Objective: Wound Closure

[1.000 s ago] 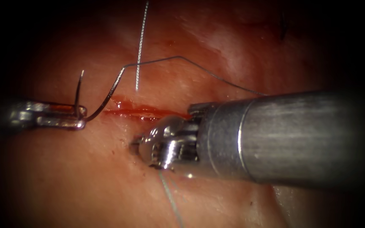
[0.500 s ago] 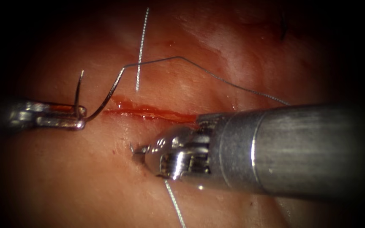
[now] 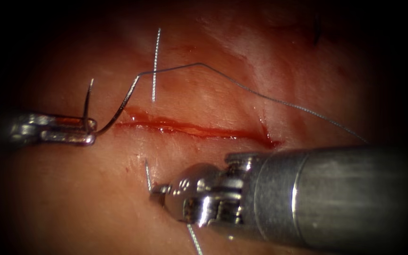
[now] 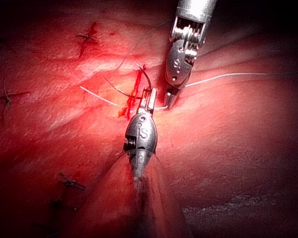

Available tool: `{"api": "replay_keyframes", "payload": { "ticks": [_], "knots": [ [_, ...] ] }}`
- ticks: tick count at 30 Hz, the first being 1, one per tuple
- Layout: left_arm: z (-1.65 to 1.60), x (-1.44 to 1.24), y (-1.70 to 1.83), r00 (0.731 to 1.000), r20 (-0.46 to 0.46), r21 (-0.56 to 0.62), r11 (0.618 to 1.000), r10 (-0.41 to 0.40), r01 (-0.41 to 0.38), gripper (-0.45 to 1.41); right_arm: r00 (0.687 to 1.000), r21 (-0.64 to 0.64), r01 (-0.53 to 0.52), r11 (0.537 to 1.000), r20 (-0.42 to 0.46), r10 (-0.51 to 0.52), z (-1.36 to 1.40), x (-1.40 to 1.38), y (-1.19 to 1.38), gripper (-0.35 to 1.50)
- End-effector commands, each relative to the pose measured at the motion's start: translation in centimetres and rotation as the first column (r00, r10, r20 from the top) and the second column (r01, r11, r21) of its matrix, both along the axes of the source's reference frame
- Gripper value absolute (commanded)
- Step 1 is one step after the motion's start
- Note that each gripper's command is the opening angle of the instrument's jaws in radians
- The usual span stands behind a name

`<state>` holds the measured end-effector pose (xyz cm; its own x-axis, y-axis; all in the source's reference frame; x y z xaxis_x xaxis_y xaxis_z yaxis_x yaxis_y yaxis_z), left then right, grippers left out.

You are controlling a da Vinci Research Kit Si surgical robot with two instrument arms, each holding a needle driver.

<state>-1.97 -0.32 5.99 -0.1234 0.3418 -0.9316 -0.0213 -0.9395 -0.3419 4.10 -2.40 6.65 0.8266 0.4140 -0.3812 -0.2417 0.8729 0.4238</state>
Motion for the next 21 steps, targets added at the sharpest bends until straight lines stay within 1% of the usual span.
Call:
{"api": "replay_keyframes", "payload": {
  "ticks": [1,2,3,4,5,6,8,11,16,18,21],
  "knots": [
    [0.07,-0.04,-0.03,1.000,0.001,0.000,1.000,0.000,0.000,-0.45,1.000,0.000,-0.001,1.000,0.000,0.001,0.08,0.09,0.00,-0.35],
    [0.06,-0.04,-0.03,1.000,0.001,0.000,1.000,0.000,0.000,-0.45,1.000,-0.001,-0.002,1.000,0.001,0.002,0.09,0.10,0.00,-0.06],
    [0.06,-0.04,-0.03,1.000,0.001,0.000,1.000,0.000,0.000,-0.45,1.000,-0.003,-0.002,1.000,-0.002,0.002,0.11,0.09,-0.01,0.76],
    [0.06,-0.04,-0.03,1.000,0.001,0.000,1.000,0.000,0.000,-0.45,1.000,-0.003,-0.002,1.000,-0.002,0.002,0.11,0.09,-0.01,0.76],
    [0.06,-0.05,-0.03,1.000,0.001,0.000,1.000,0.000,0.000,-0.45,1.000,-0.013,-0.009,1.000,-0.007,0.009,0.11,0.08,-0.02,1.00],
    [0.06,-0.05,-0.03,1.000,0.001,0.000,1.000,0.000,0.000,-0.45,1.000,-0.021,-0.016,1.000,-0.011,0.016,0.10,0.06,-0.01,1.08],
    [0.07,-0.05,-0.03,1.000,0.001,0.000,1.000,0.000,0.000,-0.45,0.999,-0.046,-0.035,0.998,-0.017,0.034,0.07,0.00,0.00,1.13],
    [0.07,-0.07,-0.03,1.000,0.000,0.000,1.000,-0.002,0.002,-0.45,0.999,-0.043,-0.040,0.998,-0.037,0.038,-0.02,-0.18,0.03,1.16],
    [0.09,-0.17,0.00,1.000,-0.008,-0.001,1.000,-0.015,0.015,-0.45,0.994,-0.056,-0.084,0.995,-0.070,0.080,-0.25,-0.65,0.09,1.15],
    [0.10,-0.22,0.06,1.000,-0.015,0.006,1.000,-0.025,0.025,-0.45,0.993,-0.063,-0.101,0.993,-0.075,0.096,-0.30,-0.83,0.09,1.13],
    [0.11,-0.25,0.18,0.999,-0.023,0.004,0.999,-0.047,0.047,-0.45,0.992,-0.070,-0.118,0.991,-0.064,0.113,-0.31,-1.00,0.08,1.11]
  ]
}}
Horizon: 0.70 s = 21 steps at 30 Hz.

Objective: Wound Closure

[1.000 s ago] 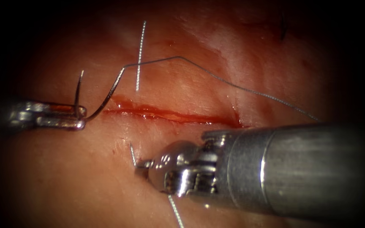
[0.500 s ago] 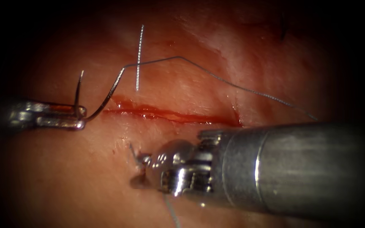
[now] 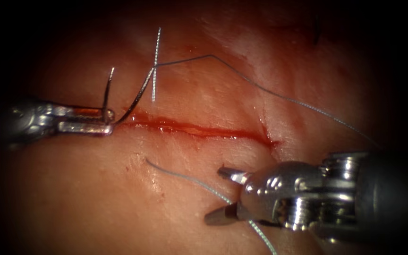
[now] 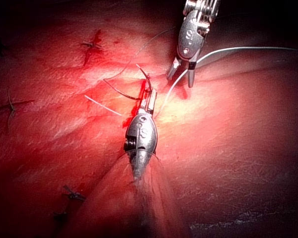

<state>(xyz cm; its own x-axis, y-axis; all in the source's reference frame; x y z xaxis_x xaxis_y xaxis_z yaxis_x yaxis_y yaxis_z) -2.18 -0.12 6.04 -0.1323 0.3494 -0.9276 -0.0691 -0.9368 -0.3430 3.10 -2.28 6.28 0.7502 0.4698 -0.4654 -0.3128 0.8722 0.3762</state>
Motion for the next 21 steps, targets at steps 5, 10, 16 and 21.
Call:
{"api": "replay_keyframes", "payload": {
  "ticks": [5,10,16,21],
  "knots": [
    [0.09,-0.01,0.20,0.999,-0.019,-0.010,0.999,-0.041,0.041,-0.45,1.000,-0.003,-0.021,1.000,0.014,0.021,0.08,-0.09,-0.06,1.10],
    [0.16,0.05,0.53,0.996,-0.043,-0.019,0.997,-0.076,0.075,-0.45,1.000,-0.003,-0.021,1.000,0.014,0.021,0.07,-0.08,-0.07,1.10],
    [0.43,0.12,1.00,0.990,-0.079,-0.029,0.993,-0.119,0.117,-0.45,1.000,-0.005,-0.022,1.000,0.012,0.022,0.07,-0.07,-0.09,1.08],
    [0.81,0.21,1.16,0.987,-0.098,-0.059,0.991,-0.128,0.123,-0.45,1.000,-0.003,-0.020,1.000,0.010,0.020,0.09,-0.05,-0.11,1.06]
  ]
}}
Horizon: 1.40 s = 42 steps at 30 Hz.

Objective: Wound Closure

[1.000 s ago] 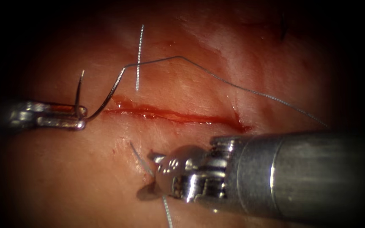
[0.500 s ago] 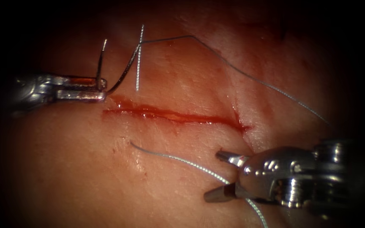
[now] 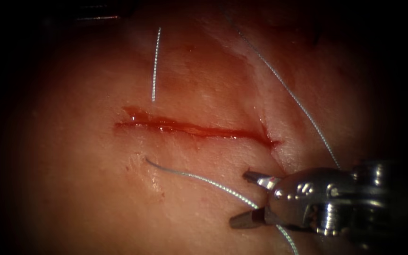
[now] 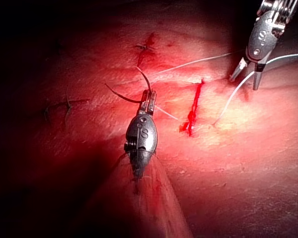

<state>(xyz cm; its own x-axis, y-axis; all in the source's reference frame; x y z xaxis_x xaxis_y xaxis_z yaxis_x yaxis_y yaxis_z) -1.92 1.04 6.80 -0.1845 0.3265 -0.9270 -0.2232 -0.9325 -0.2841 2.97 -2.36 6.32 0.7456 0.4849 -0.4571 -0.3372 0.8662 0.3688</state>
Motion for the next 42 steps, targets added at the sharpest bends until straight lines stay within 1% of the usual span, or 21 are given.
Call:
{"api": "replay_keyframes", "payload": {
  "ticks": [1,4,5,6,7,8,9,11,12,14,19,23,27,30,35,36,38,39,40,41,42],
  "knots": [
    [0.20,-0.03,-0.04,1.000,-0.010,0.010,1.000,-0.002,0.002,-0.45,1.000,0.001,0.001,1.000,-0.002,-0.001,0.05,0.09,-0.03,1.06],
    [0.36,-0.01,-0.13,1.000,-0.016,0.039,0.999,0.012,-0.011,-0.45,1.000,0.001,0.000,1.000,-0.002,0.000,0.06,0.11,-0.02,1.06],
    [0.45,-0.01,-0.21,0.999,-0.024,0.068,0.997,0.027,-0.025,-0.16,1.000,0.000,-0.002,1.000,-0.004,0.002,0.06,0.12,-0.02,1.08],
    [0.45,-0.01,-0.21,0.999,-0.024,0.068,0.997,0.027,-0.025,-0.16,1.000,0.000,-0.002,1.000,-0.004,0.002,0.06,0.12,-0.02,1.08],
    [0.51,0.02,-0.30,0.999,-0.028,0.110,0.993,0.036,-0.033,0.15,1.000,0.000,-0.004,1.000,-0.006,0.004,0.05,0.13,-0.02,1.08],
    [0.52,0.04,-0.33,0.999,-0.026,0.131,0.991,0.032,-0.029,0.29,1.000,0.001,-0.005,1.000,-0.006,0.005,0.05,0.14,-0.01,1.08],
    [0.51,0.07,-0.35,0.999,-0.026,0.159,0.987,0.029,-0.025,0.54,1.000,0.000,-0.007,1.000,-0.008,0.007,0.05,0.14,-0.01,1.08],
    [0.49,0.12,-0.37,0.999,-0.024,0.200,0.980,0.025,-0.019,0.88,1.000,0.003,-0.015,1.000,-0.018,0.015,0.03,0.15,0.03,1.08],
    [0.46,0.16,-0.37,1.000,-0.019,0.224,0.974,0.021,-0.016,0.98,0.999,0.002,-0.023,1.000,-0.027,0.023,0.03,0.16,0.06,1.08],
    [0.42,0.23,-0.38,1.000,-0.018,0.244,0.970,0.021,-0.016,1.05,0.997,-0.001,-0.052,0.999,-0.055,0.052,0.00,0.18,0.14,1.08],
    [0.32,0.50,-0.42,0.997,-0.072,0.263,0.965,0.012,0.007,1.06,0.991,0.001,-0.111,0.994,-0.072,0.111,-0.11,0.17,0.45,1.08],
    [0.26,0.69,-0.49,0.996,-0.092,0.266,0.964,0.005,0.020,0.94,0.975,0.004,-0.191,0.982,-0.118,0.190,-0.20,0.14,0.78,1.05],
    [0.19,0.71,-0.60,0.995,-0.098,0.270,0.962,-0.004,0.030,0.83,0.959,0.001,-0.247,0.969,-0.141,0.245,-0.19,0.19,1.07,1.00],
    [0.13,0.63,-0.74,0.996,-0.091,0.275,0.961,0.003,0.022,0.78,0.949,0.030,-0.261,0.965,-0.173,0.262,-0.05,0.31,1.29,0.98],
    [0.07,0.54,-0.86,0.996,-0.088,0.284,0.959,0.008,0.018,0.76,0.947,0.090,-0.214,0.973,-0.225,0.229,0.06,0.42,1.42,1.03],
    [0.05,0.52,-0.88,0.996,-0.085,0.285,0.958,0.011,0.014,0.74,0.946,0.103,-0.206,0.973,-0.233,0.225,0.07,0.44,1.42,1.08],
    [0.02,0.48,-0.92,0.997,-0.079,0.287,0.958,0.014,0.009,0.71,0.942,0.139,-0.188,0.972,-0.254,0.219,0.09,0.48,1.39,1.42],
    [0.01,0.47,-0.94,0.997,-0.078,0.288,0.958,0.016,0.007,0.69,0.940,0.181,-0.155,0.971,-0.274,0.201,0.08,0.48,1.33,1.45],
    [-0.01,0.44,-0.97,0.997,-0.076,0.284,0.959,0.021,0.002,0.66,0.944,0.194,-0.096,0.976,-0.294,0.151,0.04,0.42,1.22,1.40],
    [-0.01,0.44,-0.97,0.997,-0.076,0.284,0.959,0.021,0.002,0.66,0.944,0.194,-0.096,0.976,-0.294,0.151,0.04,0.42,1.22,1.40],
    [-0.01,0.43,-0.98,0.997,-0.074,0.284,0.959,0.023,-0.001,0.66,0.950,0.204,-0.051,0.978,-0.293,0.111,0.00,0.39,1.14,1.32]
  ]
}}
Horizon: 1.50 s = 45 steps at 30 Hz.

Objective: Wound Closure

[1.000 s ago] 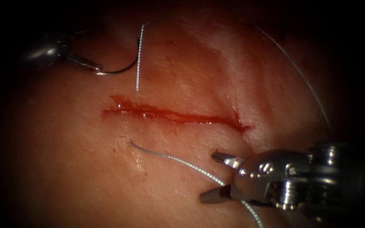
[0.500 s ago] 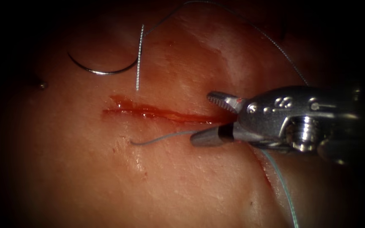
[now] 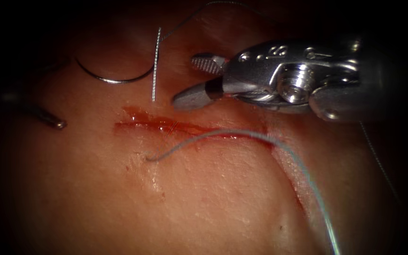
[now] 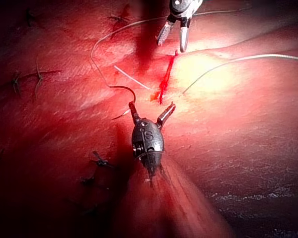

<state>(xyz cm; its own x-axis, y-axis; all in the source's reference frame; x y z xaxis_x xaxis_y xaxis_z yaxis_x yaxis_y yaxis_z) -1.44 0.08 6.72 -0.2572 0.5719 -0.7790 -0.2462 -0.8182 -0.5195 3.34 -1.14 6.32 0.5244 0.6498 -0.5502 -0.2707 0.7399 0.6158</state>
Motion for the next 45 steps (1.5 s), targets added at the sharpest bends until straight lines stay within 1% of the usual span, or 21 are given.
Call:
{"api": "replay_keyframes", "payload": {
  "ticks": [1,5,6,9,10,13,16,17,19,20,21,22,29,31,35,36,37,39,41,42,45],
  "knots": [
    [0.06,-0.06,-0.04,1.000,0.005,-0.010,1.000,0.010,-0.009,0.59,0.998,0.020,0.068,0.998,0.001,-0.068,-0.05,0.00,-0.18,1.23],
    [0.07,-0.07,-0.05,1.000,0.007,-0.011,1.000,0.012,-0.012,0.56,0.998,0.064,0.030,0.997,-0.052,-0.026,-0.07,0.07,-0.24,1.23],
    [0.06,-0.07,-0.07,1.000,0.009,-0.010,1.000,0.015,-0.015,0.52,0.997,0.095,-0.003,0.996,-0.082,0.011,-0.03,0.15,-0.19,1.23],
    [0.05,-0.08,-0.08,1.000,0.010,-0.015,1.000,0.019,-0.019,0.47,0.997,0.070,-0.034,0.997,-0.061,0.039,0.04,0.21,-0.13,1.23],
    [0.04,-0.08,-0.10,1.000,0.012,-0.020,1.000,0.024,-0.024,0.44,0.996,0.054,-0.075,0.996,-0.039,0.077,0.16,0.27,-0.05,1.23],
    [0.02,-0.08,-0.12,1.000,0.014,-0.021,1.000,0.022,-0.022,0.44,0.994,0.043,-0.103,0.994,-0.034,0.105,0.29,0.30,0.01,1.21],
    [0.00,-0.09,-0.15,1.000,0.016,-0.027,0.999,0.023,-0.022,0.41,0.987,0.043,-0.159,0.986,-0.020,0.160,0.55,0.30,0.08,1.20],
    [-0.01,-0.10,-0.17,1.000,0.020,-0.027,0.999,0.023,-0.022,0.37,0.978,0.052,-0.210,0.976,0.001,0.210,0.82,0.29,0.10,1.16],
    [-0.01,-0.11,-0.18,1.000,0.022,-0.028,0.999,0.021,-0.020,0.37,0.975,0.048,-0.224,0.973,-0.001,0.224,0.89,0.28,0.11,1.15],
    [-0.01,-0.12,-0.20,0.999,0.023,-0.029,0.999,0.023,-0.022,0.37,0.962,0.059,-0.271,0.961,-0.013,0.273,1.03,0.29,0.15,1.10],
    [0.00,-0.13,-0.20,0.999,0.025,-0.029,0.999,0.025,-0.024,0.37,0.956,0.065,-0.290,0.955,-0.030,0.292,1.08,0.30,0.16,1.08],
    [0.01,-0.14,-0.22,0.999,0.027,-0.030,0.999,0.028,-0.027,0.36,0.935,0.103,-0.341,0.934,-0.065,0.349,1.17,0.33,0.18,1.05],
    [0.04,-0.15,-0.25,0.999,0.031,-0.033,0.999,0.033,-0.032,0.34,0.898,0.165,-0.410,0.897,-0.099,0.429,1.35,0.51,0.16,1.00],
    [0.05,-0.15,-0.26,0.999,0.031,-0.035,0.999,0.035,-0.033,0.32,0.894,0.188,-0.408,0.894,-0.116,0.432,1.40,0.61,0.16,0.98],
    [0.06,-0.14,-0.26,0.999,0.031,-0.036,0.999,0.035,-0.034,0.32,0.893,0.187,-0.412,0.892,-0.114,0.436,1.47,0.66,0.15,0.91],
    [0.06,-0.14,-0.26,0.999,0.032,-0.036,0.999,0.036,-0.035,0.32,0.893,0.182,-0.411,0.893,-0.118,0.434,1.53,0.65,0.12,0.61],
    [0.06,-0.14,-0.26,0.999,0.032,-0.036,0.999,0.036,-0.035,0.32,0.893,0.182,-0.411,0.893,-0.118,0.434,1.53,0.65,0.12,0.61],
    [0.06,-0.14,-0.27,0.999,0.032,-0.036,0.999,0.037,-0.035,0.32,0.898,0.181,-0.402,0.898,-0.117,0.425,1.57,0.62,0.10,0.27],
    [0.06,-0.13,-0.27,0.999,0.033,-0.036,0.999,0.037,-0.036,0.31,0.903,0.187,-0.386,0.903,-0.123,0.412,1.59,0.56,0.11,-0.30],
    [0.06,-0.13,-0.27,0.999,0.033,-0.036,0.999,0.037,-0.036,0.29,0.906,0.175,-0.381,0.908,-0.128,0.405,1.58,0.51,0.15,-0.35],
    [0.06,-0.13,-0.27,0.999,0.033,-0.036,0.999,0.038,-0.037,0.29,0.903,0.170,-0.381,0.909,-0.140,0.405,1.55,0.48,0.20,-0.35]
  ]
}}
